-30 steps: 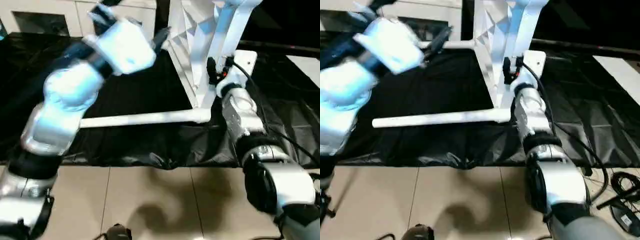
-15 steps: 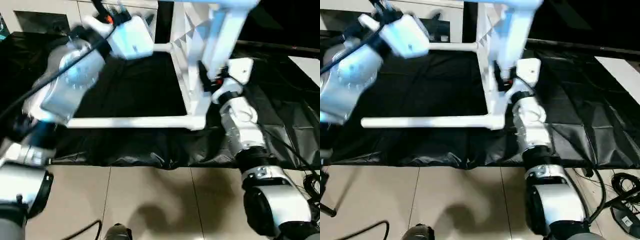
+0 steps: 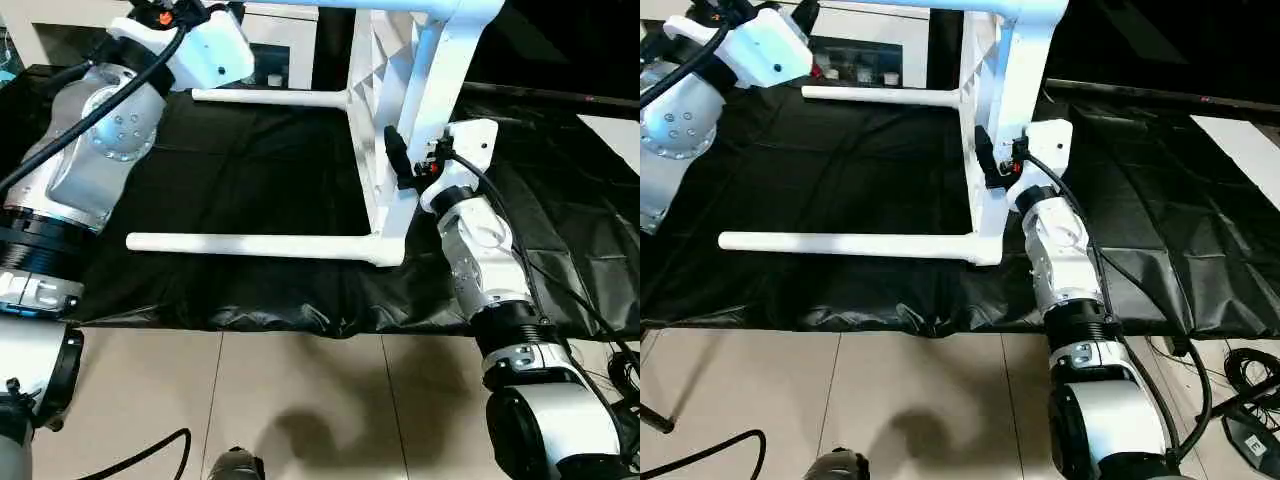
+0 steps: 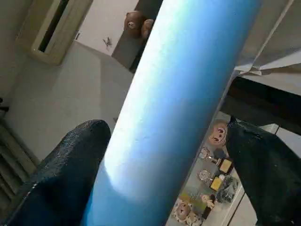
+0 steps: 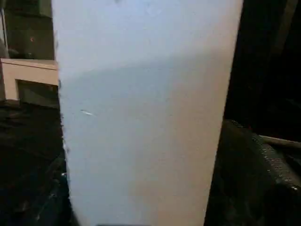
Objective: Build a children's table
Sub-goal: Flip table
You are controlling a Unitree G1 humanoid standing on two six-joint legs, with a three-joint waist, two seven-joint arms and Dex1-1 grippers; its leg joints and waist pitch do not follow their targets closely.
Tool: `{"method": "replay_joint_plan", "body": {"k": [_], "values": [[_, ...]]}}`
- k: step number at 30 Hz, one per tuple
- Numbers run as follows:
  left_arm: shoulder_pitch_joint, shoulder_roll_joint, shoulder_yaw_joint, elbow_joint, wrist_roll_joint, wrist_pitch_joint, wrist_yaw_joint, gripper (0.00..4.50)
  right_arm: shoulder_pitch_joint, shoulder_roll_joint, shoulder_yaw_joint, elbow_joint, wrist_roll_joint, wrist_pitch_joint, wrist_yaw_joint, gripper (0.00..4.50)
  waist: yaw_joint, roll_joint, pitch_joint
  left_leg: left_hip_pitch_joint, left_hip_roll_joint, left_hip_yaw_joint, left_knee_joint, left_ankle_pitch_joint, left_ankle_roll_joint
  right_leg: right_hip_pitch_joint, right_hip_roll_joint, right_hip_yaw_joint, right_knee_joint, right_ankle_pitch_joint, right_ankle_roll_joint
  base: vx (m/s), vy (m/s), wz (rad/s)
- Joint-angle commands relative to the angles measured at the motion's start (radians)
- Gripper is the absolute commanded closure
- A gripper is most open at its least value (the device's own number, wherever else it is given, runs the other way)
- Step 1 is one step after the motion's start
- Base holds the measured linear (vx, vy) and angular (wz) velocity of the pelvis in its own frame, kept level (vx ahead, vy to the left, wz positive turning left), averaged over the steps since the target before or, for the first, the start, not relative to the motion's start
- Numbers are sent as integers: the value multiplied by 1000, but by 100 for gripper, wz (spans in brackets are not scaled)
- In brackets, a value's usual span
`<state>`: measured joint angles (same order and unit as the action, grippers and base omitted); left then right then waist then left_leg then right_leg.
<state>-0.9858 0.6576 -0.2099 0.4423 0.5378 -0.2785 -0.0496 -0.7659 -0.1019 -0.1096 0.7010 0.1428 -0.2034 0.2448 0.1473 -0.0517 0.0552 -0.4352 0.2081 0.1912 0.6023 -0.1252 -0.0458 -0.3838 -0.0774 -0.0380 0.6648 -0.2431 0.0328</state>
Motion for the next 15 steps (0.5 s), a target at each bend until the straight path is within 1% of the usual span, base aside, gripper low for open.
{"method": "replay_joint_plan", "body": {"k": [1,2,3,5,7,8,10,11,12,13,14,15], "values": [[22,0,-6,19,2,-6,-14,37,6,-12,2,-31,-20,18,-26,61,-4,24,-82,63,23,-18,-71,-269,-108,11,-55,23,-66,27,-162,0,0,0],[25,-1,-5,18,0,-8,-17,41,12,-3,5,-42,-25,22,-41,62,-4,24,-82,62,23,-18,-71,-271,-109,12,-55,23,-66,25,-161,0,0,0],[29,-7,-1,17,-13,-13,-30,51,26,18,16,-65,-24,33,-46,62,-4,24,-80,63,22,-18,-72,-277,-111,10,-55,24,-68,16,-159,0,0,0],[30,-10,-2,15,-17,-12,-38,74,37,31,29,-80,-31,48,-53,62,-5,24,-82,64,23,-19,-73,-287,-110,10,-56,24,-68,11,-158,0,0,0],[32,-12,-4,11,-20,-9,-49,79,47,44,38,-97,-45,71,-81,62,-6,24,-79,63,23,-19,-74,-289,-111,8,-55,25,-69,4,-156,0,0,0],[33,-12,-5,8,-20,-5,-53,83,50,51,40,-106,-48,79,-93,62,-6,25,-78,65,23,-20,-77,-309,-118,5,-56,25,-71,-20,-153,0,0,0],[35,-16,-7,-3,-20,1,-58,108,58,70,39,-128,-49,99,-123,62,-7,26,-76,68,25,-22,-81,-346,-129,2,-57,27,-75,-64,-144,0,0,0],[37,-20,-7,-10,-23,5,-66,108,63,79,39,-139,-51,106,-140,62,-8,27,-76,68,25,-22,-81,-355,-132,1,-58,26,-75,-73,-142,0,0,0],[42,-31,-7,-25,-31,6,-79,116,67,95,42,-152,-57,117,-156,62,-9,29,-75,69,25,-24,-83,-375,-138,-1,-59,27,-78,-94,-140,0,0,0],[43,-32,-7,-25,-31,6,-79,126,68,96,43,-152,-57,117,-157,62,-9,28,-75,70,25,-24,-85,-391,-144,-2,-60,27,-79,-110,-137,0,0,0],[45,-41,-7,-34,-36,11,-87,147,65,102,45,-147,-66,123,-173,62,-9,27,-75,71,25,-24,-84,-395,-145,-3,-60,28,-80,-114,-136,0,0,0],[46,-43,-8,-36,-37,12,-89,147,61,102,41,-139,-66,125,-182,62,-10,27,-73,71,24,-23,-85,-405,-146,-5,-60,29,-83,-127,-135,0,0,0]]}}
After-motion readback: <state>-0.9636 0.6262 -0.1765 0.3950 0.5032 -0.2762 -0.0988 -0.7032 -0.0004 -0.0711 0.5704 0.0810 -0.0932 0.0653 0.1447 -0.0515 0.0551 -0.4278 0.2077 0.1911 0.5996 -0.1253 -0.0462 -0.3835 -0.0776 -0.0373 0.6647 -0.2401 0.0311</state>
